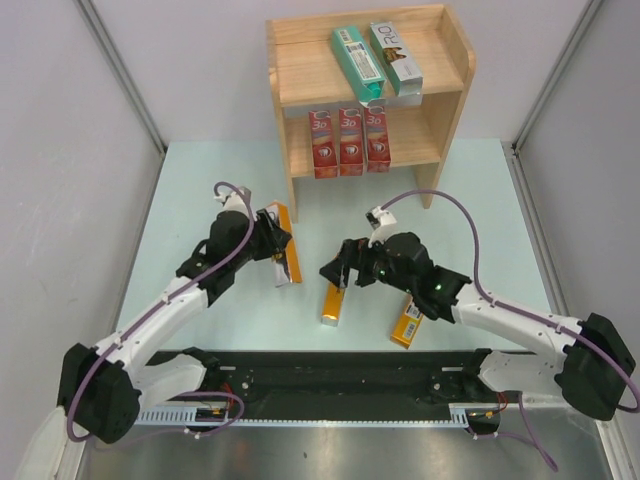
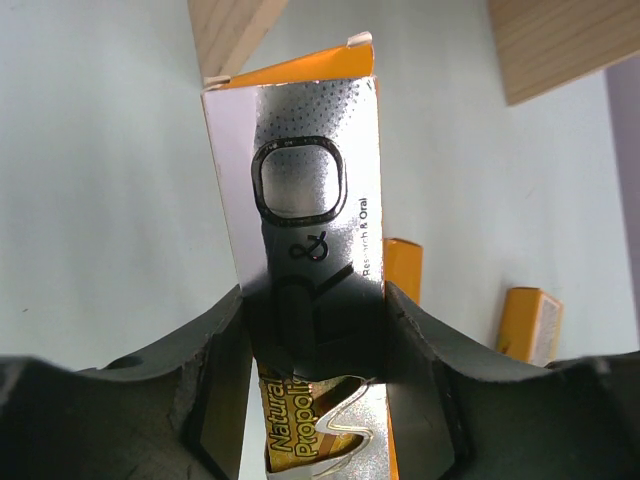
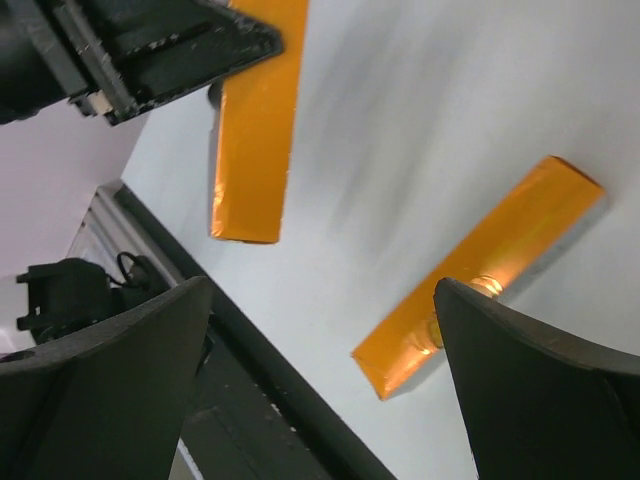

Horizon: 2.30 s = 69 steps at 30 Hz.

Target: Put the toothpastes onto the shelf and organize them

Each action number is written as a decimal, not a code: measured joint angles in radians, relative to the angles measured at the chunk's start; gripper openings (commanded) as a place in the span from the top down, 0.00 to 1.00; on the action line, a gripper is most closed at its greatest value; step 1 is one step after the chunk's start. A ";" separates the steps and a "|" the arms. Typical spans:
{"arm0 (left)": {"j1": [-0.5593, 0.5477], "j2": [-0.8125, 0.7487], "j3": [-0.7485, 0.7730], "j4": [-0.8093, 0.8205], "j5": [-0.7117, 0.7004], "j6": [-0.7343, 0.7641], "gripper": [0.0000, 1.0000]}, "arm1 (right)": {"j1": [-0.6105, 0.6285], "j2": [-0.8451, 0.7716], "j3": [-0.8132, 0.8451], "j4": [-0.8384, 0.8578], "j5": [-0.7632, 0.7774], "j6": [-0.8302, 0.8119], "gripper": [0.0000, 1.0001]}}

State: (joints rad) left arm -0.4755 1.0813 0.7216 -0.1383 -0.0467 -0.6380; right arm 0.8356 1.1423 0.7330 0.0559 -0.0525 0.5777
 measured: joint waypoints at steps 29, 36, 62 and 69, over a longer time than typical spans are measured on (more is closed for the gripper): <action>0.037 -0.068 -0.007 0.024 0.086 -0.072 0.49 | 0.129 0.307 0.001 0.431 -0.110 0.238 0.21; 0.038 -0.068 -0.007 0.026 0.076 -0.099 0.49 | 0.164 0.336 0.023 0.410 -0.082 0.241 0.24; 0.038 -0.070 -0.023 0.068 0.082 -0.122 0.44 | 0.204 0.408 0.094 0.407 0.065 0.245 0.67; 0.039 -0.102 -0.023 0.061 0.074 -0.116 0.07 | 0.209 0.408 0.096 0.387 0.076 0.239 0.71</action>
State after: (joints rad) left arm -0.4370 0.9794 0.6991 -0.0769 0.0277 -0.7544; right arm 1.0443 1.5505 0.8291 0.4431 0.0238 0.8169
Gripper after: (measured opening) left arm 0.786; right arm 0.467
